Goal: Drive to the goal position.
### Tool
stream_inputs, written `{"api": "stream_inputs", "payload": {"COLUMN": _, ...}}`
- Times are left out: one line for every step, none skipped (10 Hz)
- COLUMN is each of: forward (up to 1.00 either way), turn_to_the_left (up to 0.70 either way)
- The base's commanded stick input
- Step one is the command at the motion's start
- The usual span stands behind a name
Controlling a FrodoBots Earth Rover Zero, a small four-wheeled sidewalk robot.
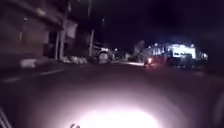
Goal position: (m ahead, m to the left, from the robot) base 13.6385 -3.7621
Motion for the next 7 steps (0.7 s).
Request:
{"api": "stream_inputs", "payload": {"forward": 1.00, "turn_to_the_left": 0.00}}
{"api": "stream_inputs", "payload": {"forward": 1.00, "turn_to_the_left": 0.00}}
{"api": "stream_inputs", "payload": {"forward": 1.00, "turn_to_the_left": 0.00}}
{"api": "stream_inputs", "payload": {"forward": 1.00, "turn_to_the_left": 0.00}}
{"api": "stream_inputs", "payload": {"forward": 1.00, "turn_to_the_left": 0.00}}
{"api": "stream_inputs", "payload": {"forward": 1.00, "turn_to_the_left": 0.00}}
{"api": "stream_inputs", "payload": {"forward": 1.00, "turn_to_the_left": -0.04}}
